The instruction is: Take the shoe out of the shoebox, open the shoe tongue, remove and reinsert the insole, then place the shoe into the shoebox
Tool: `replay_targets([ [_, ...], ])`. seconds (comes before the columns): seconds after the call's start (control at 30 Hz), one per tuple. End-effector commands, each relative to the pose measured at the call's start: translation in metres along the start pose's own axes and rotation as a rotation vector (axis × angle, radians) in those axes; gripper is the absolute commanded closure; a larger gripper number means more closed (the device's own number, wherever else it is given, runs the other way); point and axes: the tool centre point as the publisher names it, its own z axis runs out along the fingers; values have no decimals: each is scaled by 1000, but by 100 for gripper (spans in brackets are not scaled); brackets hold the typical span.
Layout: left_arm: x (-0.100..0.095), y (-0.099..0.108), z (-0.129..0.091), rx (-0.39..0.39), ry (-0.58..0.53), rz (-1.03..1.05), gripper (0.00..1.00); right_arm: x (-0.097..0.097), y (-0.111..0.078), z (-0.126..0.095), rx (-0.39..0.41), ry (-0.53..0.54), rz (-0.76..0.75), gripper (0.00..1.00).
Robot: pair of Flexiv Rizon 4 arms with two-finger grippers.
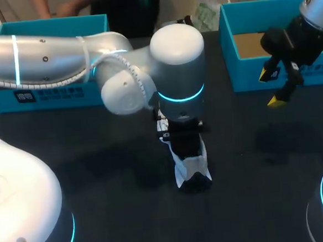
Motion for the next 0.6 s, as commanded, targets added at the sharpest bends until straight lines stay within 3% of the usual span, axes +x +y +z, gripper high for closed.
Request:
replay_targets([
  [0.03,2,0,8,-10,-22,-14,100,0,0,1,2,-1,0,0],
  [0.23,-3,0,15,-27,-35,-26,100,0,0,1,2,-1,0,0],
  [0.47,1,-2,-11,16,-60,-49,100,0,0,1,2,-1,0,0],
  [0.6,0,-7,-14,38,-59,-41,100,0,0,1,2,-1,0,0],
])
